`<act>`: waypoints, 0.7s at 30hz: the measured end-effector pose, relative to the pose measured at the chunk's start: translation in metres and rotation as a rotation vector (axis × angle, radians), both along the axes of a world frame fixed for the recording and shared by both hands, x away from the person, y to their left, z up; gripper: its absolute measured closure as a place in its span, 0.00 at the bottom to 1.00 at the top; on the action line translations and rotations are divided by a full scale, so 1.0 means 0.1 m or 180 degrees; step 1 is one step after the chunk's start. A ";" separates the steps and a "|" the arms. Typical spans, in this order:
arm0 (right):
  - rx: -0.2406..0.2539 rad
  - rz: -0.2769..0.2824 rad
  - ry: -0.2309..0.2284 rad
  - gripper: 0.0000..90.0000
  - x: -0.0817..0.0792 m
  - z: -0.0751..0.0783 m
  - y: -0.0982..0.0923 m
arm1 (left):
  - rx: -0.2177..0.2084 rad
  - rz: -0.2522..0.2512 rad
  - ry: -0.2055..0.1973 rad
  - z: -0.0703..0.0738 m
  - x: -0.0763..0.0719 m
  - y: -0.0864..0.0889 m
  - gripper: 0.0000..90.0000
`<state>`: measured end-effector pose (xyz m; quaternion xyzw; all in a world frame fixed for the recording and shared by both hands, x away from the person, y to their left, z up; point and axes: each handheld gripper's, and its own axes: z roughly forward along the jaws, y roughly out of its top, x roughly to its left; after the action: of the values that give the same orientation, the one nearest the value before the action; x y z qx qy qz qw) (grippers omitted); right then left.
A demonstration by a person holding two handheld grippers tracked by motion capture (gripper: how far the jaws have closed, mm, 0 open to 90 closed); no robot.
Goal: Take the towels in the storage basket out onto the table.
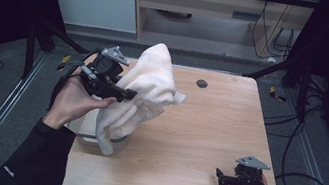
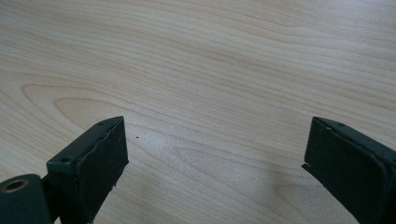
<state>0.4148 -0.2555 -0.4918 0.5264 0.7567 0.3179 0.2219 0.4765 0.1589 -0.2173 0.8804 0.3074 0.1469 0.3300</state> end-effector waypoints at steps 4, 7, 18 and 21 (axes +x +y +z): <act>0.0002 0.0001 -0.0003 0.07 0.00 0.00 0.00 | 0.0006 -0.0065 -0.0008 0.03 -0.01 -0.09 0.68; 0.0000 0.0002 -0.0001 0.07 0.00 0.00 0.00 | 0.0029 -0.0132 -0.0012 0.05 -0.03 -0.16 0.68; 0.0012 -0.0008 -0.0002 0.07 -0.02 0.00 -0.02 | 0.0077 -0.0280 -0.0002 0.00 -0.02 -0.40 0.68; 0.0006 -0.0012 -0.0008 0.07 -0.03 0.00 -0.03 | 0.0090 -0.0306 0.0021 -0.06 0.00 -0.47 0.68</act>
<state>0.4122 -0.2590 -0.4913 0.5277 0.7550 0.3189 0.2230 0.4766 0.1116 -0.2229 0.8992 0.2637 0.1323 0.3231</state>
